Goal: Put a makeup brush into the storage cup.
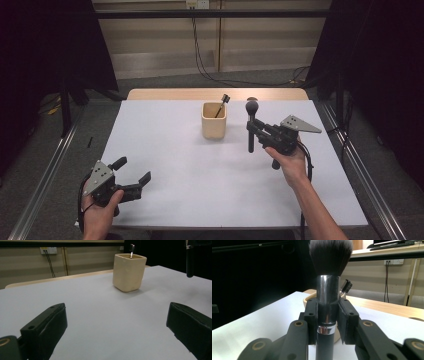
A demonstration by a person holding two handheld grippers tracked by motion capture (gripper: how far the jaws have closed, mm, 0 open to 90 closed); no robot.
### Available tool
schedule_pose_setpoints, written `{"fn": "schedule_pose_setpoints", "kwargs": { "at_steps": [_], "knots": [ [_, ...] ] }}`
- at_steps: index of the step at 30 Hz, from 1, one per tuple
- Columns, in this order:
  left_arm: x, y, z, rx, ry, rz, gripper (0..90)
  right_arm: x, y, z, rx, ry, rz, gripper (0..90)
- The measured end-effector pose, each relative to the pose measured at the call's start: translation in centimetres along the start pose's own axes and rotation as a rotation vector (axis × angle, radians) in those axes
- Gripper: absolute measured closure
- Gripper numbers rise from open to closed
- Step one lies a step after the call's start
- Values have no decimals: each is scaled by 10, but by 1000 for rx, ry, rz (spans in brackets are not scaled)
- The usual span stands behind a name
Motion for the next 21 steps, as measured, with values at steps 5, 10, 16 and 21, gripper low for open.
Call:
{"fn": "schedule_pose_setpoints", "kwargs": {
  "at_steps": [5, 10, 16, 21],
  "knots": [
    [1, 0, 0, 3, -5, 7, 32, -7, -6, 7, -20, 21, 11, 717],
    [2, -1, 2, -1, 0, 9, 32, -13, -11, 11, -27, 27, 6, 717],
    [3, -1, 4, -12, 11, 8, 31, -19, -18, 16, -31, 59, 16, 717],
    [4, -1, 4, -8, 0, 16, 31, -26, -26, 20, -41, 59, 12, 717]
  ]
}}
Point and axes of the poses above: each handheld gripper's, and its own axes: y roughly backward along the jaws, x roughly out of its underside, z roughly to its left, the point moved 9 cm from there along -y, roughly forward along the jaws, and after that the axes turned 15 degrees about -y, right-handed, at the moved point
